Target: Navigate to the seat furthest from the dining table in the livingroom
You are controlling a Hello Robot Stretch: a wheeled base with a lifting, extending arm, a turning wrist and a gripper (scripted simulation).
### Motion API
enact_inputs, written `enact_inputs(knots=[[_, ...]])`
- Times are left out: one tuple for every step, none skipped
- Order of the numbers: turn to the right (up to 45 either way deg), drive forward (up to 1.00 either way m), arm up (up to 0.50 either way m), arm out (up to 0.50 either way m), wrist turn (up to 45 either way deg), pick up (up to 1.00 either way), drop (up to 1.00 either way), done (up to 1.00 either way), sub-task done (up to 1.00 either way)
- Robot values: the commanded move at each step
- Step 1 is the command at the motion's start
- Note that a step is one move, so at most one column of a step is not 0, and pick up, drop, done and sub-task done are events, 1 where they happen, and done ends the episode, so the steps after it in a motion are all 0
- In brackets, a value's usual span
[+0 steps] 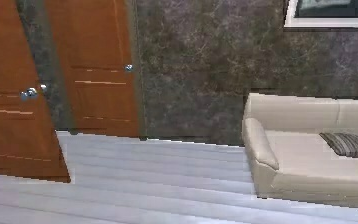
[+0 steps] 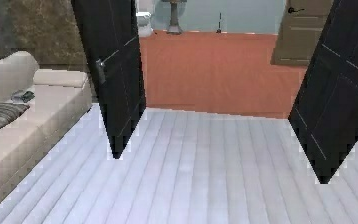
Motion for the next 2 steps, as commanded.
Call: enact_inputs(knots=[[0.0,0.8,0.0,0.0,0.0,0.0,0.0,0.0,0.0],[45.0,0.0,0.0,0.0,0.0,0.0,0.0,0.0,0.0]])
